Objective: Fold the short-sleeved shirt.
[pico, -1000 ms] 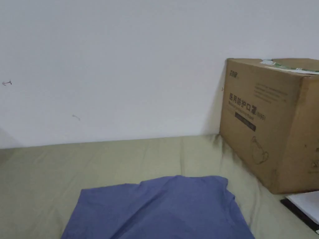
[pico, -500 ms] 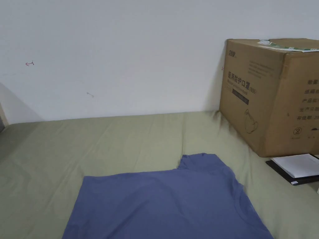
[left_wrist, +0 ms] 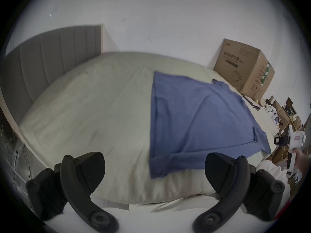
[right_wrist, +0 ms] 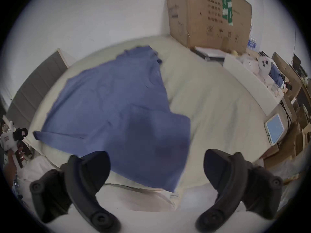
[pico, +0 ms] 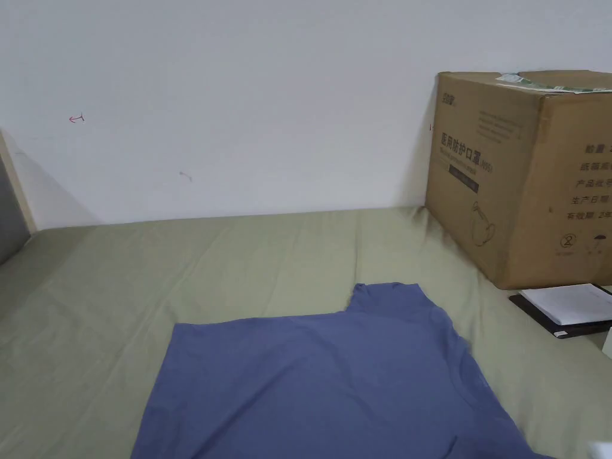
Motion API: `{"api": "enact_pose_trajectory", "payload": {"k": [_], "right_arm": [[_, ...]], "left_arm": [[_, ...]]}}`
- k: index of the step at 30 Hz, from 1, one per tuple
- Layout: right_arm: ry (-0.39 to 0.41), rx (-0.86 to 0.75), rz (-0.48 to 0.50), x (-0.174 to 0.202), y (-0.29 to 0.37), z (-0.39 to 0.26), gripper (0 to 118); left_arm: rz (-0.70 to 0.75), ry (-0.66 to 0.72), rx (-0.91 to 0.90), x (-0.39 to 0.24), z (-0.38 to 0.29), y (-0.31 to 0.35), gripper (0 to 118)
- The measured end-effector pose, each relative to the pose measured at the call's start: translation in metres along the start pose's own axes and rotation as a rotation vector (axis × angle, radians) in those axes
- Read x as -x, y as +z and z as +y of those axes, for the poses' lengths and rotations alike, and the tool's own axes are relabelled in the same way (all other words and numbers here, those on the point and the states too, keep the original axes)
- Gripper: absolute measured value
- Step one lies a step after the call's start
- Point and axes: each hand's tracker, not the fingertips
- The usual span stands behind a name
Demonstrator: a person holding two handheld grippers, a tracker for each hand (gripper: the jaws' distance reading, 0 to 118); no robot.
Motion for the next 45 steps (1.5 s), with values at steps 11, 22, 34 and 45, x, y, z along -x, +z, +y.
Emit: {"api": "enact_pose_trajectory", "payload": {"k": [11, 22, 34, 45], "right_arm": [[0.027, -0.658, 0.215, 0.112, 0.113, 0.019, 99], [-0.013, -0.764, 0.122, 0.128, 0.122, 0.02, 0], [0.046, -0.495, 0.261, 0.12, 0.078, 0.016, 0], [0.078, -0.4, 0.282, 0.129, 0.052, 0.019, 0]], "left_arm": [[-0.13, -0.134, -0.457, -0.116, 0.039, 0.111, 71], [-0.075, -0.065, -0.569, -0.126, 0.042, 0.128, 0], [-0.08, -0.09, 0.414, -0.03, 0.074, -0.033, 54], [-0.166, -0.163, 0.438, 0.015, 0.028, -0.083, 96]]}}
